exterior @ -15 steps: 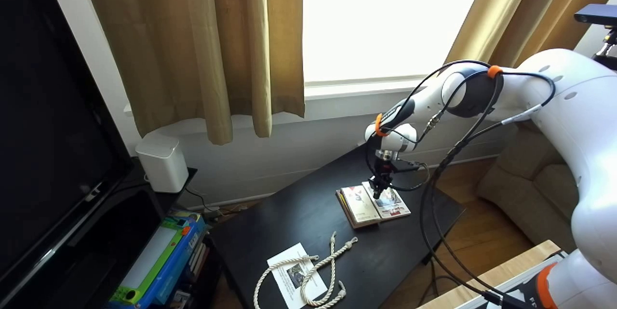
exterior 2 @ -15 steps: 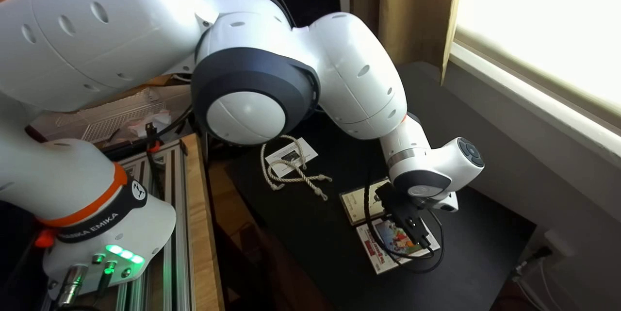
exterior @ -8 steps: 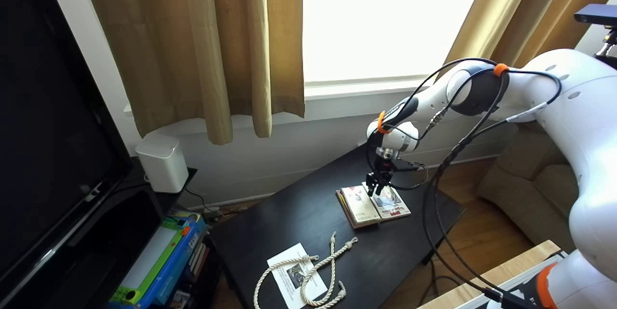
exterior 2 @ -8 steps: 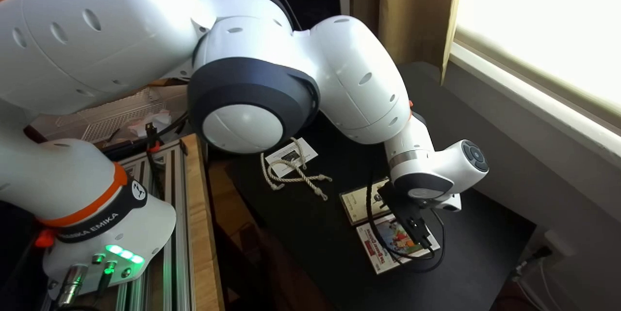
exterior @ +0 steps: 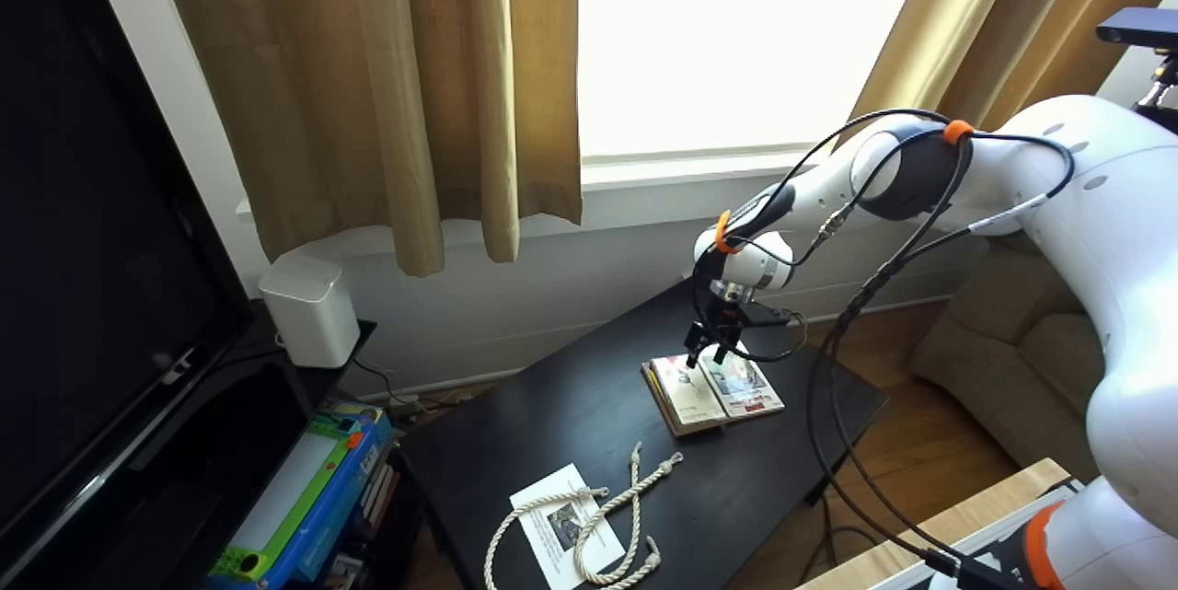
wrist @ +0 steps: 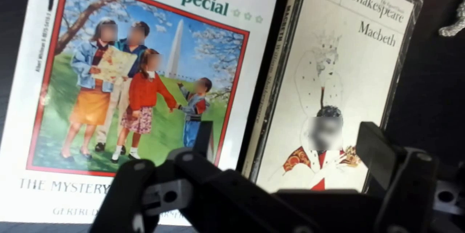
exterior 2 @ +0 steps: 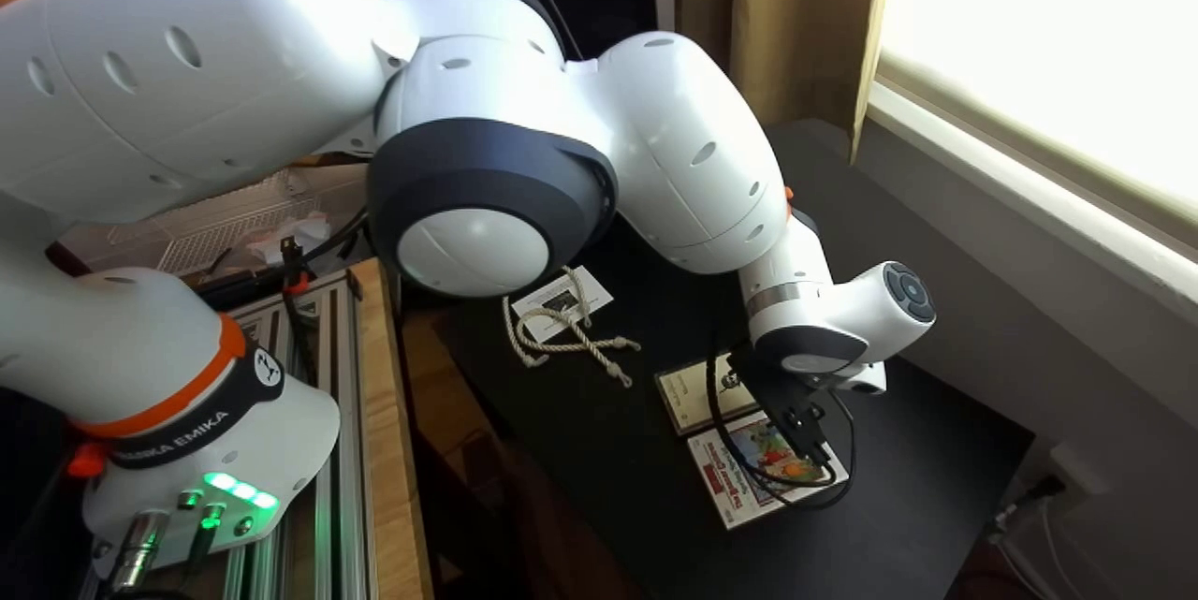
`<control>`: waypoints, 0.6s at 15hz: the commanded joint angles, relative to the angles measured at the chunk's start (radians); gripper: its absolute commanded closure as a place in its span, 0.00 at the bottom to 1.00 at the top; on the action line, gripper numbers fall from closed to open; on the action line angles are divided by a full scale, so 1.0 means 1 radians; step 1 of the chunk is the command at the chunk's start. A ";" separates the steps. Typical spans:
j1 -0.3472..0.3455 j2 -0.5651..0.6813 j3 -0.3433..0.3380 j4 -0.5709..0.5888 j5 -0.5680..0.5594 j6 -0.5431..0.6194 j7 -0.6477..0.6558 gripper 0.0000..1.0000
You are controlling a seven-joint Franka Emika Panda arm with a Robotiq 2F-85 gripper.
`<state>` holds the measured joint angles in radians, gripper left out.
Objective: Restack the top two books on the right
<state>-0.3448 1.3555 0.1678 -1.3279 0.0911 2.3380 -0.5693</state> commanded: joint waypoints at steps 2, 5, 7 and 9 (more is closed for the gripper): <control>0.026 0.033 -0.011 0.058 -0.017 0.005 -0.007 0.03; 0.060 0.050 -0.024 0.115 -0.061 -0.038 -0.037 0.00; 0.089 0.066 -0.043 0.160 -0.100 -0.074 -0.057 0.00; 0.093 0.085 -0.037 0.202 -0.113 -0.116 -0.101 0.00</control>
<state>-0.2725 1.3845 0.1429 -1.2234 0.0100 2.2896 -0.6163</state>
